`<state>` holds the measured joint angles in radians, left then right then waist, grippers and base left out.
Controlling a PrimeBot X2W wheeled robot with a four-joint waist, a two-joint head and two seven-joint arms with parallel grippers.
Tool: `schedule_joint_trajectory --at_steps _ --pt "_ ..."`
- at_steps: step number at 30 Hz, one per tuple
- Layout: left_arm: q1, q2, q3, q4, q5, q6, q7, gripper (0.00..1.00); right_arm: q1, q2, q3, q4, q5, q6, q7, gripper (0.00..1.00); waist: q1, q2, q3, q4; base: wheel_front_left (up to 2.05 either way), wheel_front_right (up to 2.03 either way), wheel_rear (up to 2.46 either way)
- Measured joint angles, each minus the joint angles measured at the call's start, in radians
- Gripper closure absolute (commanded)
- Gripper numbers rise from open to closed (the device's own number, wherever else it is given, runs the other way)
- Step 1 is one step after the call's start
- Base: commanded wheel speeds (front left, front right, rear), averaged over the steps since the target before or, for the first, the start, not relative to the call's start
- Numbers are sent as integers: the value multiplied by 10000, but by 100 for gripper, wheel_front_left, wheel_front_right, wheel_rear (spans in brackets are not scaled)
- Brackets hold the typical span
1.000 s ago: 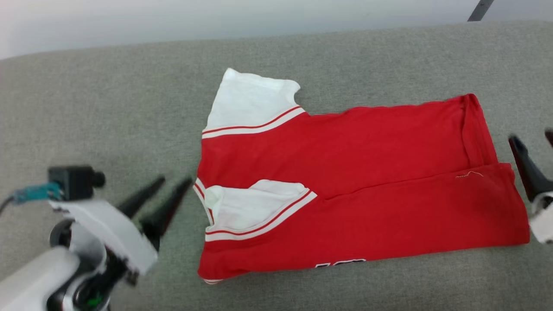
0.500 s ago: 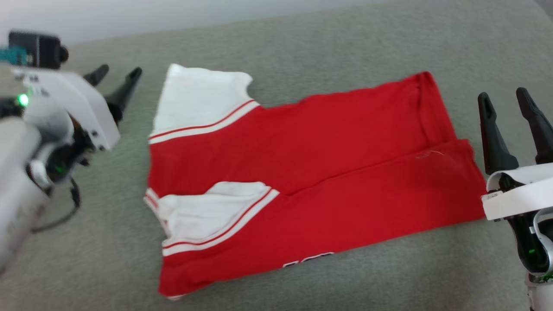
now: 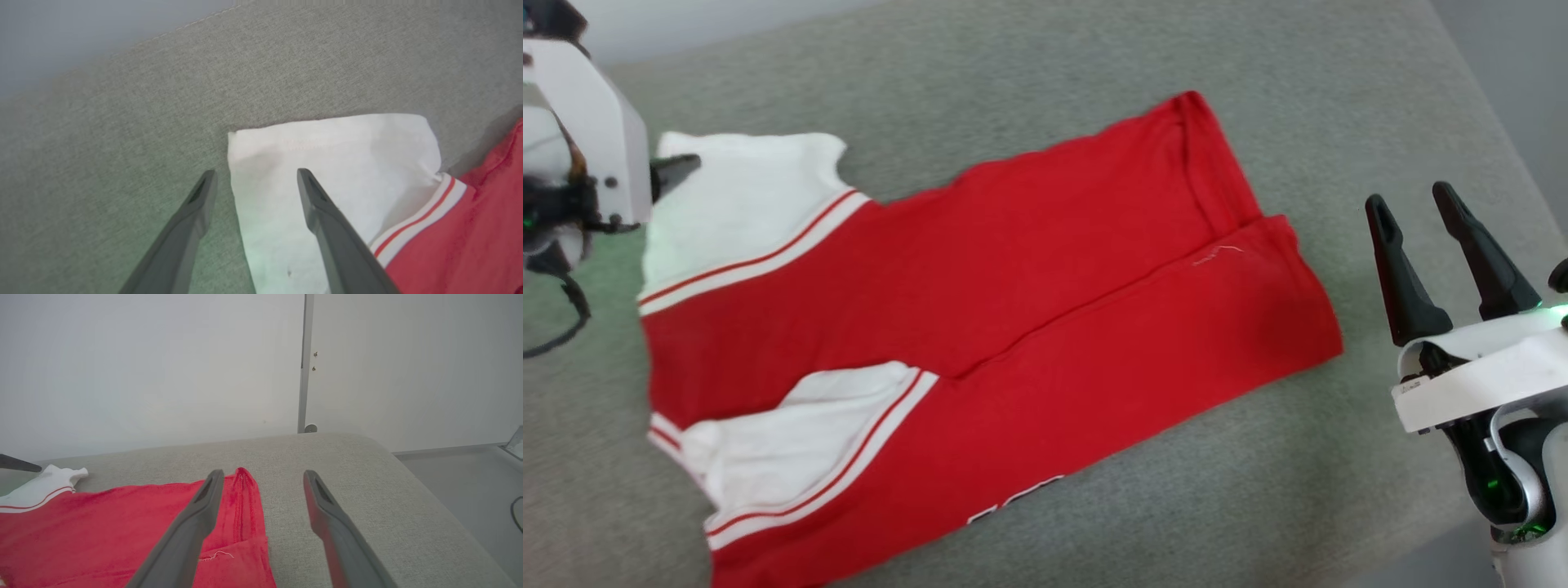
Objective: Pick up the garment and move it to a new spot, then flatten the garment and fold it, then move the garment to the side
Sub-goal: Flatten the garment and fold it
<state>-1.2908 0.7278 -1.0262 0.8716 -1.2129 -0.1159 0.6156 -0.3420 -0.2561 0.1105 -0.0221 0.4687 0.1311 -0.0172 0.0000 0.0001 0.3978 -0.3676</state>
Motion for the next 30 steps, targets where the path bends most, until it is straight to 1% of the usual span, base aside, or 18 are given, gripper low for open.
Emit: schedule_joint_trajectory --at_steps 4,9,10,11,13,14,15,16,17,20,25,28,30 --pt "-215 -96 -171 401 196 -73 -46 0 -93 -121 54 -88 140 0 8 0 -1 -1 235 -378 0 0 0" --pt "-478 -293 -257 777 157 -88 159 0 -166 -190 184 -148 222 0 61 0 0 0 540 -549 0 0 0" --pt "-519 -326 -286 802 157 -88 165 7 -171 -226 242 -146 234 0 100 0 0 0 561 -537 0 0 0" --pt "-537 -364 -316 828 157 -90 176 35 -210 -263 284 -146 251 0 153 0 0 0 567 -514 0 0 0" --pt "-560 -430 -426 821 161 -119 265 69 -428 -362 443 -159 320 0 274 0 0 0 554 -434 0 0 0" --pt "-560 -456 -474 761 155 -119 316 77 -559 -422 548 -167 336 0 345 0 0 0 541 -386 0 0 0" --pt "-560 -489 -483 715 117 -119 336 82 -697 -477 665 -174 366 0 430 0 0 0 533 -341 0 0 0" --pt "-558 -527 -499 692 58 -119 337 90 -860 -533 792 -171 441 0 508 0 0 -1 529 -295 0 0 0" --pt "-557 -560 -529 644 36 -119 343 100 -1027 -585 888 -148 523 0 587 0 0 -1 531 -251 0 0 0" --pt "-584 -665 -610 460 -13 -119 276 100 -1610 -836 1152 56 700 0 876 0 0 -1 582 -108 0 0 0" --pt "-737 -807 -679 278 -192 -119 88 100 -2992 -1254 1952 968 1131 0 2104 0 -1 0 709 140 0 0 0" --pt "-977 -872 -732 123 -228 -121 90 100 -4402 -1574 2606 1894 1296 2 3221 0 0 0 850 277 0 0 0" --pt "-1129 -968 -754 58 -286 -123 84 100 -5206 -1697 3012 2769 1555 0 4343 0 0 0 956 397 0 0 0"
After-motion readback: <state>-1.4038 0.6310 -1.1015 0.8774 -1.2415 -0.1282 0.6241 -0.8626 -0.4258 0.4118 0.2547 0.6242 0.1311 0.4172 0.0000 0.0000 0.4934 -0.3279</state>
